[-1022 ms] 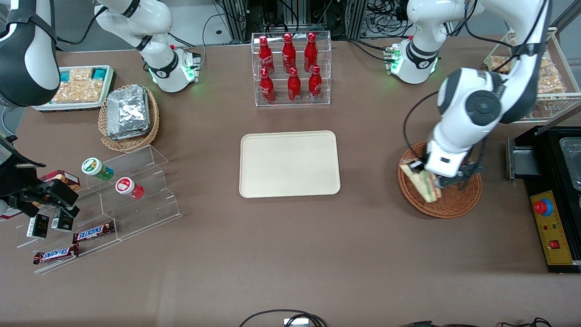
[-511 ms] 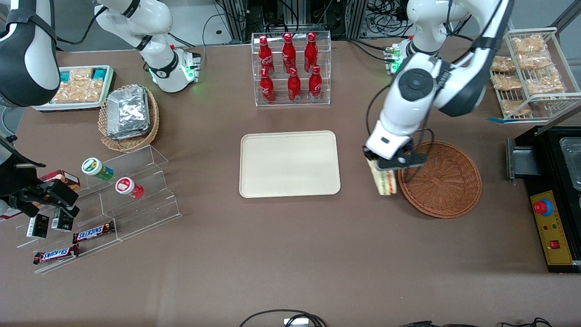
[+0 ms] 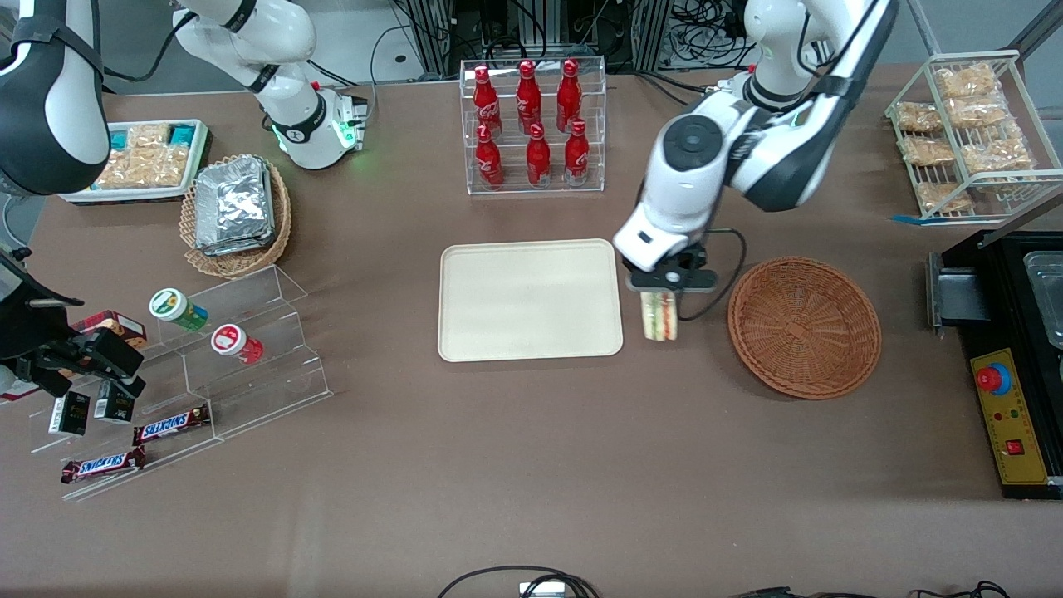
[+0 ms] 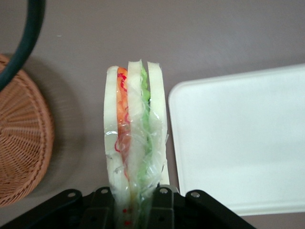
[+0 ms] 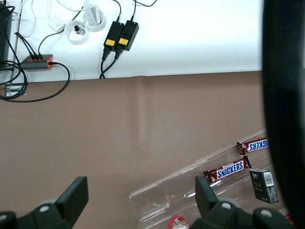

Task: Place sandwich from basket to tray
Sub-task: 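Lift the sandwich and carry it with the left gripper toward the cream tray, then lower the sandwich onto the tray and open the left gripper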

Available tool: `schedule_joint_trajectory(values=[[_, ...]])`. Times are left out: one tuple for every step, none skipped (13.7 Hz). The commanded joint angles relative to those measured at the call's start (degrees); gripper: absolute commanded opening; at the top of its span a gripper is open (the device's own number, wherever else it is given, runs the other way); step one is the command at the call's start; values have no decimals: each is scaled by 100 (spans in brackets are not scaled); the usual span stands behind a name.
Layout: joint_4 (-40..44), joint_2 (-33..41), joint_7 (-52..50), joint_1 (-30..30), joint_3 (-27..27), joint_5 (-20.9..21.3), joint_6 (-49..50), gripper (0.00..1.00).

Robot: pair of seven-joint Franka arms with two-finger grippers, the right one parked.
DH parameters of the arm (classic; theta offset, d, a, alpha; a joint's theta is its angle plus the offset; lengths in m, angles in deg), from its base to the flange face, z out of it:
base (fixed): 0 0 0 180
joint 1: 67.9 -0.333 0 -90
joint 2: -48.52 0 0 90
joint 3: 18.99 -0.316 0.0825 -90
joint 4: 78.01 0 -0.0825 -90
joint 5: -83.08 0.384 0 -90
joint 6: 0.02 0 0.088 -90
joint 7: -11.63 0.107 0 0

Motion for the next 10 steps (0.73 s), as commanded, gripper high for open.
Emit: schedule_joint_trajectory(values=[[149, -673, -65, -20, 460, 697, 27, 0], [149, -823, -82, -11, 557, 778, 27, 0], [157, -946, -152, 111, 575, 787, 1, 0], [227, -1060, -274, 330, 523, 796, -60, 0], [332, -1270, -458, 410, 522, 813, -104, 0], [490, -1516, -591, 420, 522, 831, -122, 0], [630, -1719, -757, 516, 522, 944, -122, 0], [675, -1851, -1011, 664, 514, 1146, -122, 0], [685, -1992, -1266, 718, 514, 1391, -122, 0], [693, -2158, -1486, 736, 514, 1646, -157, 0]])
